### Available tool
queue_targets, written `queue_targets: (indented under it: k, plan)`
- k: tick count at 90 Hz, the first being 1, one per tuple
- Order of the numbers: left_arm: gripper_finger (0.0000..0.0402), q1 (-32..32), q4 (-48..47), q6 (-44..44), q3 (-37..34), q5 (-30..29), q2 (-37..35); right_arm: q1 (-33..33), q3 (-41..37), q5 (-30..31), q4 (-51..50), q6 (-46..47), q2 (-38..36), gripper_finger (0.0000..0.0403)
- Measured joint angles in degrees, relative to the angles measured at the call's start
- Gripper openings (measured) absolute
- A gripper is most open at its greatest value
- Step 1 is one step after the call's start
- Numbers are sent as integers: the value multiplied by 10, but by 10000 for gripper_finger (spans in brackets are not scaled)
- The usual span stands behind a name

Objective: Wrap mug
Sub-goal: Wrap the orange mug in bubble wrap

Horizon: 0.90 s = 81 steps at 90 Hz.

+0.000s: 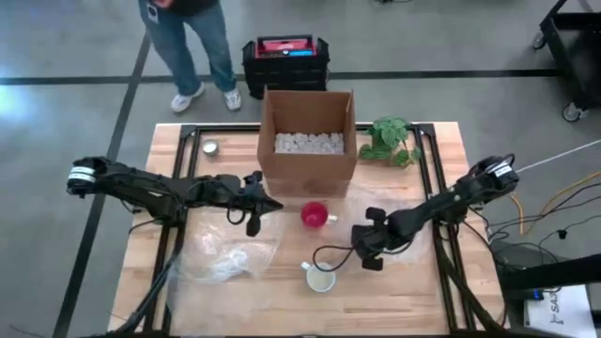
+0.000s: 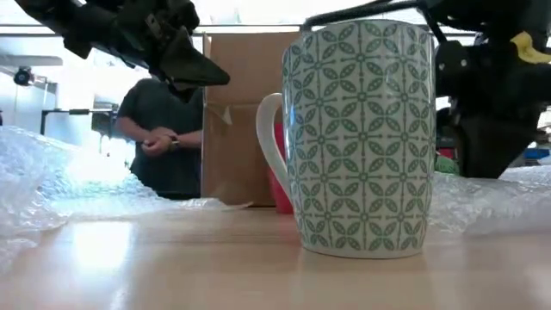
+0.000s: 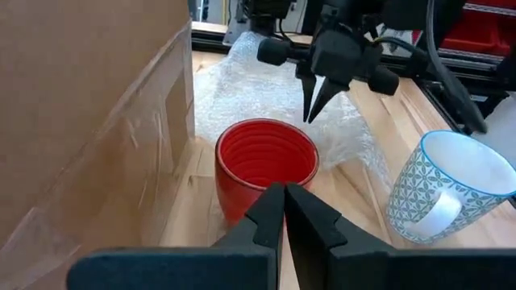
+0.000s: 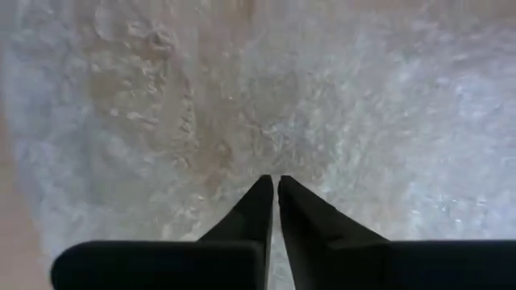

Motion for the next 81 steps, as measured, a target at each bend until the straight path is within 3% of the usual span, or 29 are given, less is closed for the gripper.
queue_targets:
  k: [20,43,55,67,81]
  plan:
    - [0,0,0,0,0,0,0,8,0,-18,2,33,-34,38]
    - [0,0,0,0,0,0,0,9,0,-9,50,6,32,144]
    - [0,0,0,0,0,0,0,5,0,2,52,-2,64,172]
    - [0,0,0,-1,0,0,0,5,0,3,54,-2,77,148]
    - [0,0,0,-1,0,0,0,3,0,2,48,-6,66,54]
